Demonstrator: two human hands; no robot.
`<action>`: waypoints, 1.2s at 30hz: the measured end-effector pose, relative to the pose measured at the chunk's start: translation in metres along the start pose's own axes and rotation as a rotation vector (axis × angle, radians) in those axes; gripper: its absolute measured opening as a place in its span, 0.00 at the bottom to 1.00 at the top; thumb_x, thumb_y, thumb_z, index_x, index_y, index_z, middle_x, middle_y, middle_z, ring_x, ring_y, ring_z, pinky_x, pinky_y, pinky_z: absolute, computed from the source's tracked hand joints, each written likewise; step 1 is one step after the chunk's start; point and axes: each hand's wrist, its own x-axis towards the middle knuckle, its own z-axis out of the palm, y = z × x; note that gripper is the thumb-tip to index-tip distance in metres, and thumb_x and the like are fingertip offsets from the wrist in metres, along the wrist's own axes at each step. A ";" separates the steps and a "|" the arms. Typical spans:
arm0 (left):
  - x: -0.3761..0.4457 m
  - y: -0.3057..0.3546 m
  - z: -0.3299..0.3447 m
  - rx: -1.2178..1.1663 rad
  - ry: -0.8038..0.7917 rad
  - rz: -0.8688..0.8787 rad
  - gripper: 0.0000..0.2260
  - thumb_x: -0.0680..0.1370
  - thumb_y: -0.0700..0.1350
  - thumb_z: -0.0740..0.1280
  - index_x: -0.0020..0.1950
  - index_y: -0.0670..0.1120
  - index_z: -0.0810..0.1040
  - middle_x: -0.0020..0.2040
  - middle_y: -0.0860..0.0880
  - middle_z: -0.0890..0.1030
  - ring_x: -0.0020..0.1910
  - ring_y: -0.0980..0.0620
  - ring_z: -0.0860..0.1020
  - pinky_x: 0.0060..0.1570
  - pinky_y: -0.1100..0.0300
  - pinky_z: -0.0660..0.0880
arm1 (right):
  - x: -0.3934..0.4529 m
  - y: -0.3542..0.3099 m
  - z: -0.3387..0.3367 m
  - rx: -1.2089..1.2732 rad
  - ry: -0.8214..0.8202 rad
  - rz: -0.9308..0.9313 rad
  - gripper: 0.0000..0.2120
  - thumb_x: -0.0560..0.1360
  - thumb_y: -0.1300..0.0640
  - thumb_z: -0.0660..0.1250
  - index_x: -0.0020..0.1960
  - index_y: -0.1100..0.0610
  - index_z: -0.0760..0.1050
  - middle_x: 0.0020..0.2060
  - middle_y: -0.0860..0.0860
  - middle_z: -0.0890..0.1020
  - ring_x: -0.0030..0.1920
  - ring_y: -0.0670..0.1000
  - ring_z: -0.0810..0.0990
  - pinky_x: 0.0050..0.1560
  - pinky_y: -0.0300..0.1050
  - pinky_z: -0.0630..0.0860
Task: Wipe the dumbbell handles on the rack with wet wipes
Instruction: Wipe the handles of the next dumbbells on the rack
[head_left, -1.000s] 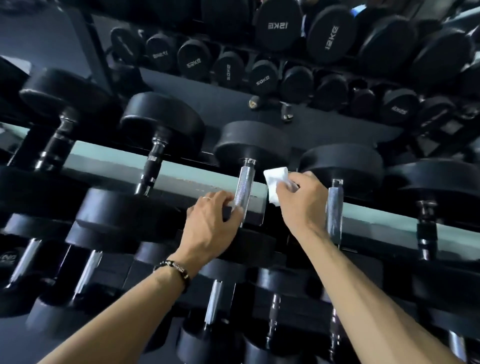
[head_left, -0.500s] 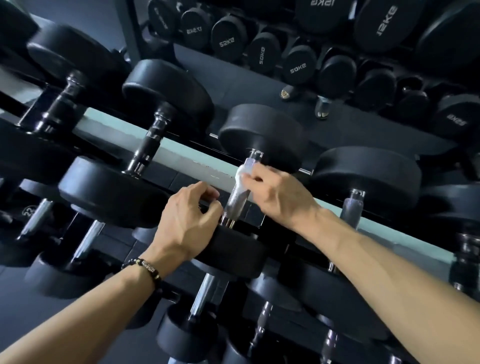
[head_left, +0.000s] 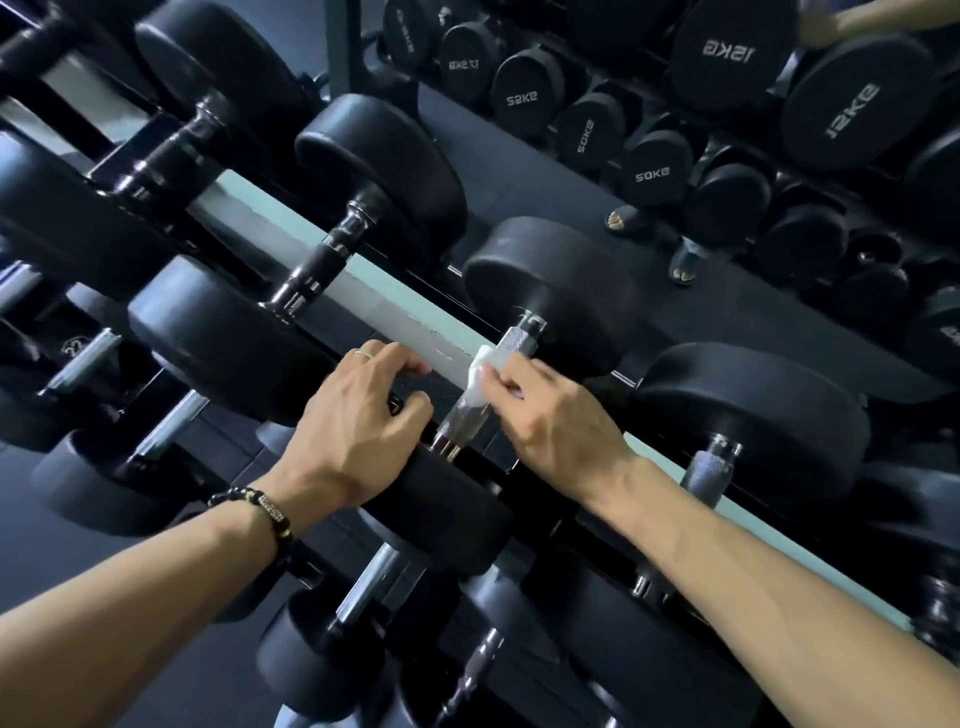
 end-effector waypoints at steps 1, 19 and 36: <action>0.000 0.000 0.000 0.013 0.001 -0.008 0.18 0.73 0.54 0.56 0.58 0.50 0.76 0.55 0.56 0.75 0.53 0.56 0.70 0.51 0.58 0.65 | -0.003 0.002 -0.004 0.000 -0.036 -0.057 0.17 0.73 0.70 0.66 0.61 0.63 0.78 0.52 0.55 0.77 0.40 0.55 0.76 0.33 0.48 0.80; -0.030 0.013 0.015 -0.109 0.193 -0.393 0.25 0.73 0.60 0.54 0.66 0.52 0.72 0.59 0.52 0.72 0.60 0.49 0.72 0.61 0.50 0.68 | -0.001 -0.019 -0.020 0.148 -0.106 -0.080 0.14 0.76 0.64 0.63 0.58 0.55 0.79 0.57 0.45 0.81 0.28 0.61 0.79 0.22 0.48 0.76; -0.029 0.008 0.021 -0.137 0.226 -0.369 0.23 0.73 0.59 0.55 0.64 0.52 0.73 0.55 0.56 0.72 0.58 0.51 0.73 0.59 0.50 0.69 | 0.011 0.004 -0.031 -0.032 -0.250 0.023 0.20 0.78 0.60 0.51 0.65 0.49 0.72 0.63 0.46 0.77 0.37 0.57 0.83 0.28 0.46 0.73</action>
